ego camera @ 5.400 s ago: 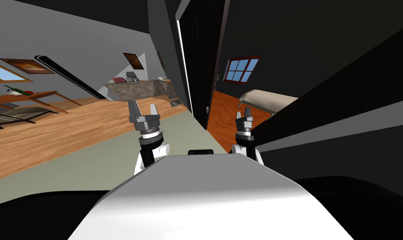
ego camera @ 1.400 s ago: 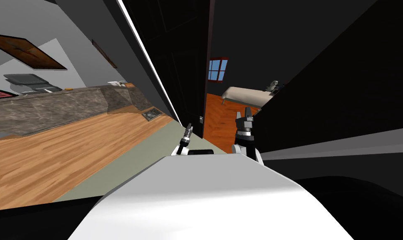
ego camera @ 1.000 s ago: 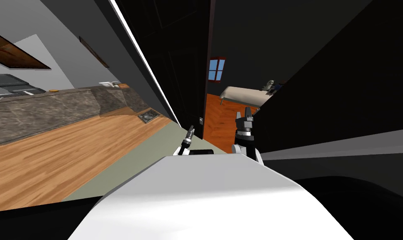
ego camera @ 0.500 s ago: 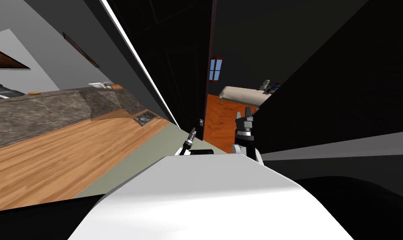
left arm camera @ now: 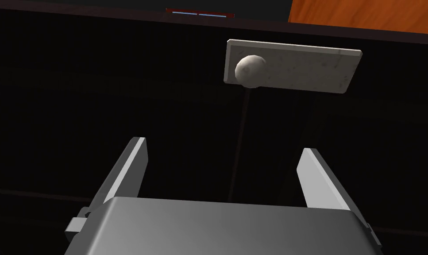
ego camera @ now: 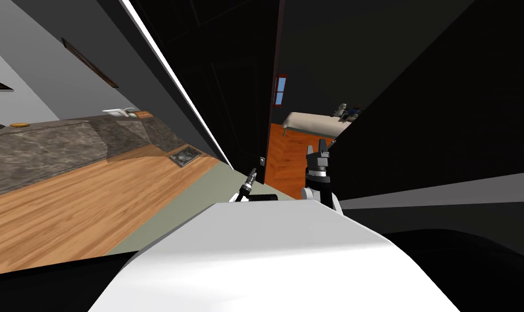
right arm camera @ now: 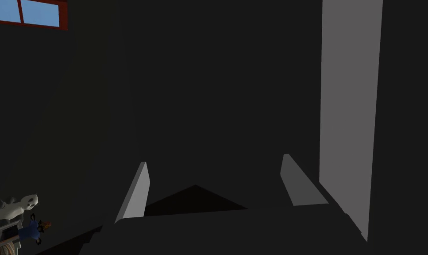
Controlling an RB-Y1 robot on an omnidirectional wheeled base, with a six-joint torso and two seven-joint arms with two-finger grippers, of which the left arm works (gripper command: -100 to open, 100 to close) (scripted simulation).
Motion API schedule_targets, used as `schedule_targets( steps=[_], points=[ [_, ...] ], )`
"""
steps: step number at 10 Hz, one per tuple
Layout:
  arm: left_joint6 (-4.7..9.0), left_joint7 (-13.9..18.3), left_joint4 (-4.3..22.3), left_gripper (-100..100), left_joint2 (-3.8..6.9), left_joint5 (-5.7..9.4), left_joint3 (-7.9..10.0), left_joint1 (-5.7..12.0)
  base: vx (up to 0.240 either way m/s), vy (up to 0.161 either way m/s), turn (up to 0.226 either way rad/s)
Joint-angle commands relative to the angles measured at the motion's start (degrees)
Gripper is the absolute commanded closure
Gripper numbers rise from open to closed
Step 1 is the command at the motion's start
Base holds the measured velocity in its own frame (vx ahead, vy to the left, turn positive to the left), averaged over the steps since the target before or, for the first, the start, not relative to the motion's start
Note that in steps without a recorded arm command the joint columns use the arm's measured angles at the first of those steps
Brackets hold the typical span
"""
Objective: Push the door open
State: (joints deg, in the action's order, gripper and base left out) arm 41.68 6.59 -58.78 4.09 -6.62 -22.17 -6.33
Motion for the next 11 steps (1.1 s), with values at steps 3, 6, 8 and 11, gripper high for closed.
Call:
schedule_targets(
  steps=[3,6,8,11],
  points=[
    [0.49,0.0,4.6,-100,-0.42,-0.13,-1.45,1.34,0.096,0.08,-0.078],
    [0.73,-0.3,4.8,-100,-0.31,0.0,-0.94,1.43,0.11,-0.03,-0.024],
    [1.02,-0.5,5.3,-100,-0.35,0.11,-0.67,1.57,0.188,-0.091,-0.023],
    [1.44,-0.7,6.1,-100,-0.84,0.27,-0.27,1.78,0.187,-0.081,-0.026]
  ],
)
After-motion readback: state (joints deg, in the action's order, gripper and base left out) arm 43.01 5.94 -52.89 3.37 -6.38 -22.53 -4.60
